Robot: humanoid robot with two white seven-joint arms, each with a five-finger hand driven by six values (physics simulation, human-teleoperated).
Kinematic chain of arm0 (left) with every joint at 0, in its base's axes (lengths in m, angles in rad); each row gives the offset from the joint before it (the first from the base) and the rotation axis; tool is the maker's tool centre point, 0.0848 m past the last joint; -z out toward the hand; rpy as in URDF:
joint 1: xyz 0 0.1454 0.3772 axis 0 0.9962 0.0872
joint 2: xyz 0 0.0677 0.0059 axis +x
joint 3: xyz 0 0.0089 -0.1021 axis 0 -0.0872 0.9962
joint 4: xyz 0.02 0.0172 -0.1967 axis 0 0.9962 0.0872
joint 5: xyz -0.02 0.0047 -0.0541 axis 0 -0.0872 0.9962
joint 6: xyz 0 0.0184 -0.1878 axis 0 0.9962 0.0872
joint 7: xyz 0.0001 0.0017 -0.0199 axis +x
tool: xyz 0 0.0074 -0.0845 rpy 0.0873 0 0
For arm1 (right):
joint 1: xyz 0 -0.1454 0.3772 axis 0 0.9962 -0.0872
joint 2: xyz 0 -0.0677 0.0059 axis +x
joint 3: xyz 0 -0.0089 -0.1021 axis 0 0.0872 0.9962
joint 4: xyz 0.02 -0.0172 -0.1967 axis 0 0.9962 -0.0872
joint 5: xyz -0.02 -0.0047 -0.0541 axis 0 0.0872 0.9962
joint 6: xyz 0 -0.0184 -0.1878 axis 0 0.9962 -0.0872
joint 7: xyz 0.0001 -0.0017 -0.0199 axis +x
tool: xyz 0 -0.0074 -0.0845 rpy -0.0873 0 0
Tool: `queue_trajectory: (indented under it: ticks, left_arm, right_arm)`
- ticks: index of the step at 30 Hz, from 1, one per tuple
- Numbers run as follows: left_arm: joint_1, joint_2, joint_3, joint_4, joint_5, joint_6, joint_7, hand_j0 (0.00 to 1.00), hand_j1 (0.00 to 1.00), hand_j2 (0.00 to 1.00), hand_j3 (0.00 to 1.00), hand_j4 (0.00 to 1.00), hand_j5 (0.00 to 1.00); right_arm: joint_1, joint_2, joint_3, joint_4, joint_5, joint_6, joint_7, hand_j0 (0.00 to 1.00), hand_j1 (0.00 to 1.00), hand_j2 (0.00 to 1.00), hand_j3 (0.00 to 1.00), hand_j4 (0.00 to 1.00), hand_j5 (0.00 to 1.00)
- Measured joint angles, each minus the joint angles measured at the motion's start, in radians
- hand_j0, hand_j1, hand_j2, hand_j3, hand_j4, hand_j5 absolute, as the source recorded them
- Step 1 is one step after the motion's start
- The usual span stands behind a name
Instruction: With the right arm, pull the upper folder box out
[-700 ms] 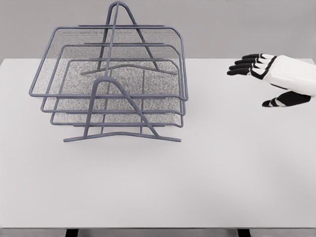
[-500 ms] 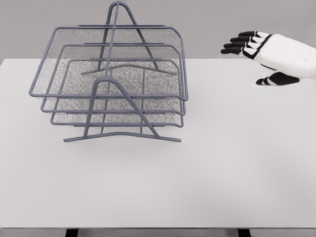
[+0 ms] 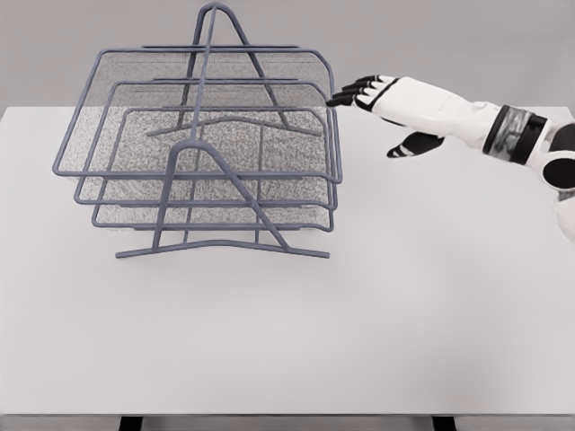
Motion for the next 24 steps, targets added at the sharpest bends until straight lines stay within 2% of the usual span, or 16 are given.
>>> queue_trajectory:
  ticks: [7, 14, 24]
  left_arm:
    - [0.0, 0.0, 0.0, 0.0, 0.0, 0.0, 0.0, 1.0, 1.0, 1.0, 1.0, 1.0, 1.0]
    - [0.0, 0.0, 0.0, 0.0, 0.0, 0.0, 0.0, 1.0, 1.0, 1.0, 1.0, 1.0, 1.0]
    - [0.0, 0.0, 0.0, 0.0, 0.0, 0.0, 0.0, 1.0, 1.0, 1.0, 1.0, 1.0, 1.0]
  right_arm:
    - [-0.002, 0.008, 0.041, -0.044, -0.026, 0.0, 0.0, 1.0, 1.0, 1.0, 1.0, 1.0, 1.0]
    - [0.018, 0.006, 0.092, -0.046, -0.024, 0.0, 0.001, 1.0, 1.0, 1.0, 1.0, 1.0, 1.0]
    - [0.052, -0.005, 0.101, -0.042, -0.034, 0.006, 0.0, 1.0, 1.0, 1.0, 1.0, 1.0, 1.0]
